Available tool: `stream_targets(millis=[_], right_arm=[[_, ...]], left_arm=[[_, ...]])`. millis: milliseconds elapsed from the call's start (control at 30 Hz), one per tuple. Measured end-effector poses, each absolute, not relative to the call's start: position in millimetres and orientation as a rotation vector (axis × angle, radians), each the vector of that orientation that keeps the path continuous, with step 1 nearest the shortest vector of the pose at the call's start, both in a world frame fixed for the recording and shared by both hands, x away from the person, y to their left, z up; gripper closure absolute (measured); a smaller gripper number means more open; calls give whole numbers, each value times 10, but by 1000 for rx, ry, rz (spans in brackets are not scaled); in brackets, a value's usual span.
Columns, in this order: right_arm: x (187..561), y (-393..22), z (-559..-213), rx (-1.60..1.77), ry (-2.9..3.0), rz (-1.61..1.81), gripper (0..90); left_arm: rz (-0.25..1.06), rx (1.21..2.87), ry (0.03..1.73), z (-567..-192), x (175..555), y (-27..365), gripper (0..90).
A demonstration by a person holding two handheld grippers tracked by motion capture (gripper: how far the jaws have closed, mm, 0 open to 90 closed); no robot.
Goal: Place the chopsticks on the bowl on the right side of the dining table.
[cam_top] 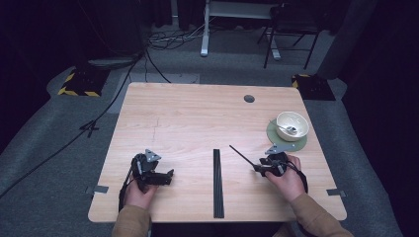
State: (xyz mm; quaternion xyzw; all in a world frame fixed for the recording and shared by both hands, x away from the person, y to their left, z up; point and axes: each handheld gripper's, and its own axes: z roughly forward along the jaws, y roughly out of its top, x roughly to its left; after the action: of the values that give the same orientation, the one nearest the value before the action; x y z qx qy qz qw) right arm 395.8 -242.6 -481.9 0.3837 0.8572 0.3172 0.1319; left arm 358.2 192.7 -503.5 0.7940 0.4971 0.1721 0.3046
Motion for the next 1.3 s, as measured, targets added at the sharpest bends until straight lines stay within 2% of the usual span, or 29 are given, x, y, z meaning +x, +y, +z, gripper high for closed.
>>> stream_targets(millis=[267,500,767,1300], right_arm=[[3971,-2400,-4821,1075,2544,914,687],[3977,-2441,-4820,1051,2570,889,856],[3970,-2457,-4781,1053,2570,913,861],[3925,-2499,-4425,1005,2564,998,862]], left_arm=[[456,2103,1317,-5035,3581,1927,12],[456,2103,1316,-5035,3582,1928,12],[456,2103,1317,-5034,3582,1927,12],[450,2102,1309,-5037,3563,1934,14]])
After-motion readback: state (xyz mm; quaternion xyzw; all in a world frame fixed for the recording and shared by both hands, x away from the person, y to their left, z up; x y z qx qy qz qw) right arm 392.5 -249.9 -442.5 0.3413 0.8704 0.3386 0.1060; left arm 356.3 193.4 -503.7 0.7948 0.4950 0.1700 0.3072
